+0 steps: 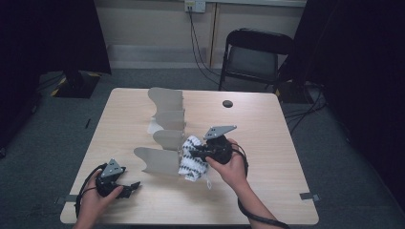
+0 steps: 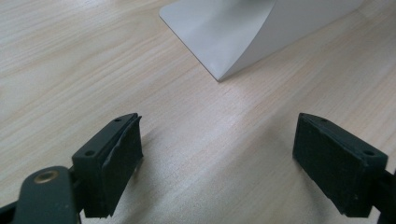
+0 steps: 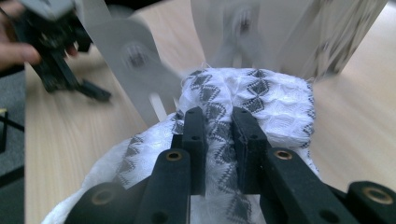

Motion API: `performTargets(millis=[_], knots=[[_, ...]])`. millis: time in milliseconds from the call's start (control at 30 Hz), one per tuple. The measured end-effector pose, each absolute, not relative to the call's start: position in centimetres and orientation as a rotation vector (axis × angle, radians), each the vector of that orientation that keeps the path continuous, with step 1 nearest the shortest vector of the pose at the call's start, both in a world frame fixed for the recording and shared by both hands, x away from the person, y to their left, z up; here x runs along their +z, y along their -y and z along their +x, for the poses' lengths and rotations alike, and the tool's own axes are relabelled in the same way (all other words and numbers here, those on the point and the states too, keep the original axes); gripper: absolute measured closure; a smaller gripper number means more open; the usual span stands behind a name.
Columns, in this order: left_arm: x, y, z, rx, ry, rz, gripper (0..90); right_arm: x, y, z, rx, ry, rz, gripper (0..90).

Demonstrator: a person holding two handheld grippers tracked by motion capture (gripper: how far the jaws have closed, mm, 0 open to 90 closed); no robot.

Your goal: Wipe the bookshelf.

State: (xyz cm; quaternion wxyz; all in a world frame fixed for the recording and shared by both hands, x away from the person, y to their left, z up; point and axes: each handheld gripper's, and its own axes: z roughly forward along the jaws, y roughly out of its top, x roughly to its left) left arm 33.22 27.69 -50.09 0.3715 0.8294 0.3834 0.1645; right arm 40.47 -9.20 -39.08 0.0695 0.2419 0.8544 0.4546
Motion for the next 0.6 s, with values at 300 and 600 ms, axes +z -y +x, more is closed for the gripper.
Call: performTargets(millis=[300, 600], knots=[[-50.1, -27.7, 33.2, 0.422, -0.983, 2.126, 15.1, -34.8, 8.4, 39.7, 1.444, -2.506, 0.645, 77.0], [-50.1, -27.7, 33.2, 0.420, -0.983, 2.129, 15.1, -38.4, 8.0, 40.1, 1.402, -2.551, 0.683, 76.9]])
